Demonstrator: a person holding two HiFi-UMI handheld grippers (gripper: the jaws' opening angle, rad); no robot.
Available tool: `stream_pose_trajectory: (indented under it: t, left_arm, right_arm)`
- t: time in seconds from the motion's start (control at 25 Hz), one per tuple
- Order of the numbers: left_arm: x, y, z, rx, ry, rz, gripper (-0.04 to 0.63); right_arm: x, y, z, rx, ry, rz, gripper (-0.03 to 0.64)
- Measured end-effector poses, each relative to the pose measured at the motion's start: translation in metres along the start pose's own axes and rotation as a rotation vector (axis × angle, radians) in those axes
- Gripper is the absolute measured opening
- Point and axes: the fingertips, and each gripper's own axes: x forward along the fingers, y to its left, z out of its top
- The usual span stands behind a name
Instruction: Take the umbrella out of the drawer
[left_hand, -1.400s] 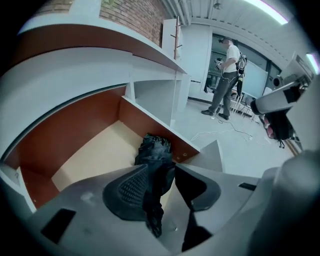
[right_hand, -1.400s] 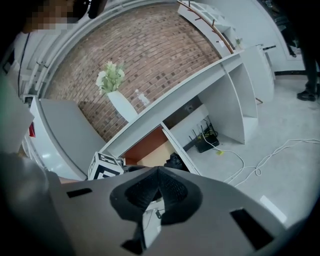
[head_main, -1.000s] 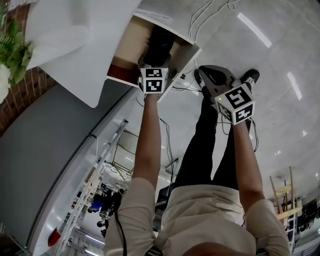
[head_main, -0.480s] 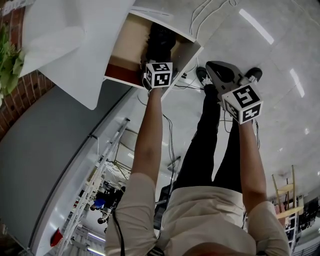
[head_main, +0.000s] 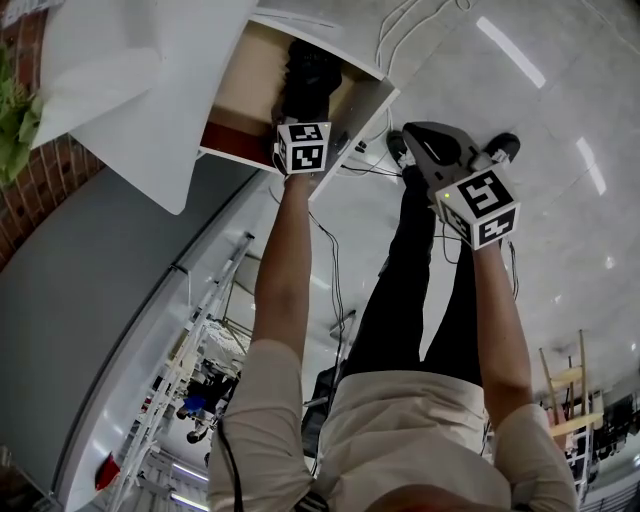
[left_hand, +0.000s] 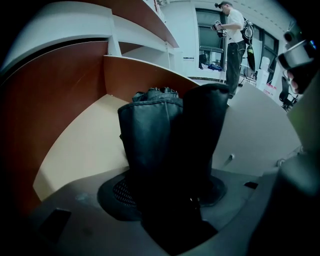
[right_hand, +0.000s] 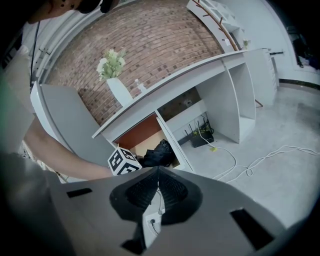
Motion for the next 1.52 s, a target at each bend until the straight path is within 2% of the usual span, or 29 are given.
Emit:
stream_pose_trajectory:
  t: [0.36,0.68,1.04,1.16,1.32,1.52]
  left_arm:
    - [-0.011,-0.005,0.008,-0.034,0.001,-0.105,0.249]
    - [-0.038,-0.012,0.026,-0.079,-0.011,-0.124,0.249]
    - [-0.100,-0.018,0.057,-0.115,-0.052,-0.088,0.249]
    - [-0.125,-0.017,0.075,-0.128,-0.089,-0.045,0.249]
    - [-0.171,-0.013,0.097,-0.203,-0.173,0.029,0.249]
    - [-0.229,-0.029,0.117,-0.283,-0.236,0.070,0.249]
  right_arm:
    - [-0.021,-0.003,0.008,-0.001,-0.002,-0.017,0.069]
    - [-0.044,0.005,0.025,-0.022,-0.001,0.020,0.067]
    - [-0.077,0.030,0.071,-0.077,-0.018,0.077,0.067]
    - [-0.088,0.036,0.089,-0.097,-0.029,0.093,0.067]
    - [-0.107,0.046,0.113,-0.113,-0.053,0.109,0.067]
    - [-0.133,0.062,0.140,-0.091,-0.093,0.126,0.067]
